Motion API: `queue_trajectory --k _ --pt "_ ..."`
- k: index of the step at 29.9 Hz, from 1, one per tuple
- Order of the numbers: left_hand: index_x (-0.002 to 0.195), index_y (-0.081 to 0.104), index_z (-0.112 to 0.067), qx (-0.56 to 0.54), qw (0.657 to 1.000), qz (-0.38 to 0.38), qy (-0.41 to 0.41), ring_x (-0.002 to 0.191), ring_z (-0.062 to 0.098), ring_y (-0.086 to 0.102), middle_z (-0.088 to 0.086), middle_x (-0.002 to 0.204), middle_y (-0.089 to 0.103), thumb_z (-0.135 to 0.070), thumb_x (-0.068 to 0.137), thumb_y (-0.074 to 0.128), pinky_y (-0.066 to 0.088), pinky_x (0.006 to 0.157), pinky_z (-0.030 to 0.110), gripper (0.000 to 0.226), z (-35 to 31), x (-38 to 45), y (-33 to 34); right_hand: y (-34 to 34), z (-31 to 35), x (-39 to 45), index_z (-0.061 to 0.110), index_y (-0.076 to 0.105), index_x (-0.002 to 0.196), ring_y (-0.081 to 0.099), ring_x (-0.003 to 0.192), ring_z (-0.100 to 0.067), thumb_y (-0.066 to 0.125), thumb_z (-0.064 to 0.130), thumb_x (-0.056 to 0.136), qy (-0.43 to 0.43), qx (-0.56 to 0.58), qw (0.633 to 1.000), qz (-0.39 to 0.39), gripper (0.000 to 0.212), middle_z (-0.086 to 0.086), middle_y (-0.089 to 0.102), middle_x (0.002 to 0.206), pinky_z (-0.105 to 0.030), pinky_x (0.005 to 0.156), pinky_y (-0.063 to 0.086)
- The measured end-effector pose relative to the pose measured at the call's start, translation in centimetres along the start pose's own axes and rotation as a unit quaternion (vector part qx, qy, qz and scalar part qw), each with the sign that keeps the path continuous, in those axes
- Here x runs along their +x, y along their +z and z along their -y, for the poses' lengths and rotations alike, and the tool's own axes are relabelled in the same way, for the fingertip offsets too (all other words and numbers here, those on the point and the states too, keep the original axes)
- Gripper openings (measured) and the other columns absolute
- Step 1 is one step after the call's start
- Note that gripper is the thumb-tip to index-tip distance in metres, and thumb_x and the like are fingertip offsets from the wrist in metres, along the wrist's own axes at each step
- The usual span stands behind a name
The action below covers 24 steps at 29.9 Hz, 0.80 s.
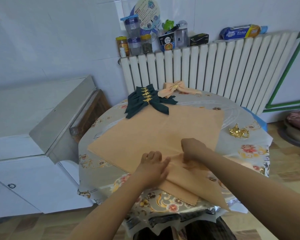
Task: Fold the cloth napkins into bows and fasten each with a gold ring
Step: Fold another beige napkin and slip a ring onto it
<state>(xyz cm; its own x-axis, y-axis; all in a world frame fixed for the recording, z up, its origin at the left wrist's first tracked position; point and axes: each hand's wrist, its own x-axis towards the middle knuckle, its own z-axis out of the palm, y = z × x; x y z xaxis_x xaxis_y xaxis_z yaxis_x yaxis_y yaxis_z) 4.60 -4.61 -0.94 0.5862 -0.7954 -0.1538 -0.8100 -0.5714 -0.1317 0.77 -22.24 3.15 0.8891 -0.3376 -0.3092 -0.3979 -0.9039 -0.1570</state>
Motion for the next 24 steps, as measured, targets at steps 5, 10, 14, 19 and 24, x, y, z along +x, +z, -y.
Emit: queue_trajectory --k 5,10,14,19,24 --pt "0.15 0.02 -0.014 -0.058 0.998 0.026 0.02 0.116 0.029 0.036 0.014 0.128 0.042 -0.035 0.1 0.032 0.027 0.097 0.036 0.055 -0.1 0.6 -0.8 -0.4 1.2 -0.1 0.003 0.06 0.103 0.059 0.097 -0.025 0.062 0.02 0.085 0.02 0.102 0.994 0.019 0.025 -0.01 0.062 0.108 -0.026 0.071 0.043" --pt "0.136 0.04 -0.013 -0.34 0.937 0.061 -0.058 0.108 0.023 0.053 0.008 0.119 0.058 -0.032 0.099 0.037 0.041 0.09 0.034 0.042 0.8 1.0 -2.0 -1.2 0.9 -0.9 -0.006 0.05 0.096 0.055 0.064 -0.024 0.041 0.003 0.096 0.088 0.52 0.824 0.208 0.013 -0.016 0.057 0.077 -0.032 0.063 0.052" --pt "0.116 0.054 -0.007 -0.46 0.876 0.115 -0.088 0.093 0.019 0.055 0.002 0.096 0.062 -0.048 0.1 0.025 0.041 0.088 0.032 0.053 1.2 1.0 -3.9 -1.4 0.4 -1.5 -0.001 0.018 0.142 0.058 0.086 -0.041 0.033 0.004 0.098 0.098 0.645 0.707 0.272 0.046 -0.03 0.052 0.102 -0.044 0.062 0.057" --pt "0.096 0.052 -0.014 -0.316 0.933 0.157 -0.077 0.076 0.018 0.046 0.001 0.087 0.052 -0.048 0.09 0.053 0.033 0.064 0.031 0.035 0.6 1.9 -4.4 -1.1 0.7 -2.3 0.006 0.002 0.148 0.044 0.116 -0.053 0.031 0.004 0.097 0.093 0.707 0.645 0.275 0.059 -0.037 0.03 0.134 -0.058 0.085 0.045" --pt "0.114 0.053 -0.012 -0.288 0.944 0.159 -0.037 0.088 0.017 0.049 -0.001 0.098 0.052 -0.023 0.083 0.068 0.039 0.075 0.029 0.036 1.2 1.3 -4.6 -0.3 0.2 -2.6 -0.006 0.032 0.135 0.062 0.086 -0.038 0.036 0.0 0.096 0.056 0.555 0.813 0.166 0.04 -0.028 0.05 0.113 -0.049 0.083 0.053"
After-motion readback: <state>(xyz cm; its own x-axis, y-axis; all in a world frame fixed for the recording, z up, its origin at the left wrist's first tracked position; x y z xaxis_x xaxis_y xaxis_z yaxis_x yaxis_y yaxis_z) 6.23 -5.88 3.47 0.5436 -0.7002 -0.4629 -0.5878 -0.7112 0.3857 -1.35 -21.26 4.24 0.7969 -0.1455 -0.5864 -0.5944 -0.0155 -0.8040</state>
